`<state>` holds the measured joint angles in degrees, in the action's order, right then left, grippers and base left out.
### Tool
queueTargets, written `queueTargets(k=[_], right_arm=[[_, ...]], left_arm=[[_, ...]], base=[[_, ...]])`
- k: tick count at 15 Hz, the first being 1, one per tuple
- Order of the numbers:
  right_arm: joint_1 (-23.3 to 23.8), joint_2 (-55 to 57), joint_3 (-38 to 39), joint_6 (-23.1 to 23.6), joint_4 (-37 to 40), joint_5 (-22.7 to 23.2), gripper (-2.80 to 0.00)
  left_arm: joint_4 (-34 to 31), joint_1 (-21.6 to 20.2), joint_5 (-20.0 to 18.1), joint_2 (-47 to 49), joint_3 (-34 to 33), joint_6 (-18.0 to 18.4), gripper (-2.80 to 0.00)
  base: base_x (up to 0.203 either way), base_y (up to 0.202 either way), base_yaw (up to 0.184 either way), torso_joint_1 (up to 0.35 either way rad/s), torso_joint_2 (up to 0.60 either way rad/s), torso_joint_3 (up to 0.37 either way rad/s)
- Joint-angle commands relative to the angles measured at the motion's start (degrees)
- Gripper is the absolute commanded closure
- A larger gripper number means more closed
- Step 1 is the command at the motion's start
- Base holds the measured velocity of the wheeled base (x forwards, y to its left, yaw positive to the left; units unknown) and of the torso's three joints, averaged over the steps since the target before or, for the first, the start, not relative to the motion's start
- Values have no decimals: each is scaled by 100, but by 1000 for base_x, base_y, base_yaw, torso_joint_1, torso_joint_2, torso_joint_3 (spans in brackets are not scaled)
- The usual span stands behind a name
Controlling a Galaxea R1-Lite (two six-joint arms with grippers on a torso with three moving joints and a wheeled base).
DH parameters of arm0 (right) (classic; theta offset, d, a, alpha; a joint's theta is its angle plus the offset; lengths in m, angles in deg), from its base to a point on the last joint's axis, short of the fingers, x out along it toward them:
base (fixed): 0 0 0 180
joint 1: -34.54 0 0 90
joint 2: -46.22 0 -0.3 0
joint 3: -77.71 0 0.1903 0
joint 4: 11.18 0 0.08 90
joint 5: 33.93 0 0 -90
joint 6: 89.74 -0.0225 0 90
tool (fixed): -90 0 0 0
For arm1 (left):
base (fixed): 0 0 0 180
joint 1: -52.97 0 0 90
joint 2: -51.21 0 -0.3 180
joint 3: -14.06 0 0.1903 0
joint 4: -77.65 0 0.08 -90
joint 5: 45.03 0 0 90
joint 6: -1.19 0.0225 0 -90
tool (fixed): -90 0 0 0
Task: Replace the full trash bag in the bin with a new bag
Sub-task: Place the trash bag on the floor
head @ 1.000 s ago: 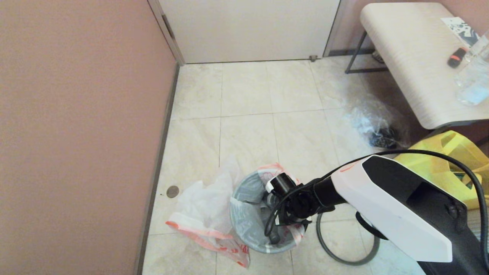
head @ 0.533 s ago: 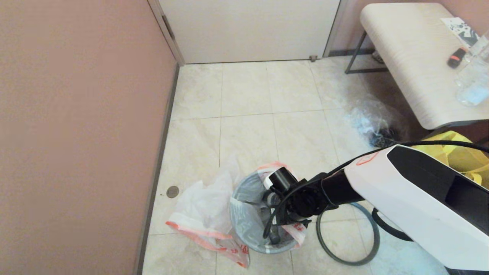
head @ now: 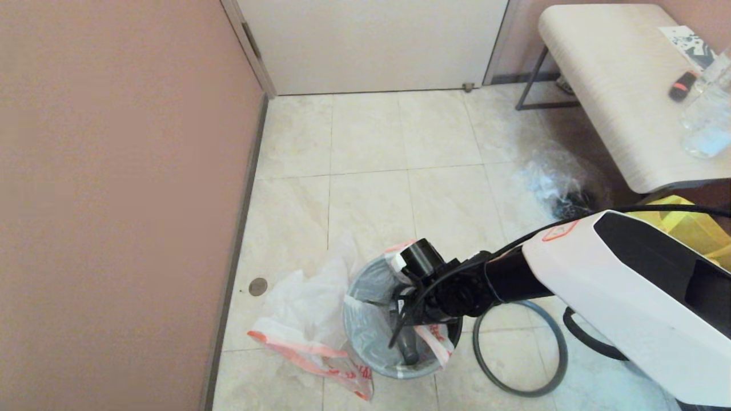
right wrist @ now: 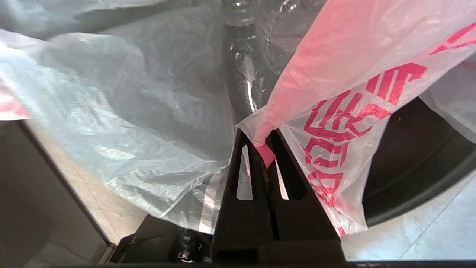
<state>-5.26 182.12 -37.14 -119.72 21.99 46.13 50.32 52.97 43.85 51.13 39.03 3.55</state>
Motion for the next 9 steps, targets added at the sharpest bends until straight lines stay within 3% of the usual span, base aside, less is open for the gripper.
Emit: queueTargets(k=[1, 9], right_arm=[[-18, -151, 3, -22, -5, -2, 0], [-22, -609, 358, -223, 32, 116, 0]], left_arm=[[-3, 0, -2, 7, -1, 1, 0], [1, 0, -2, 7, -1, 1, 0]], base=[[0, 0, 0, 0, 0, 0], [0, 0, 0, 0, 0, 0]])
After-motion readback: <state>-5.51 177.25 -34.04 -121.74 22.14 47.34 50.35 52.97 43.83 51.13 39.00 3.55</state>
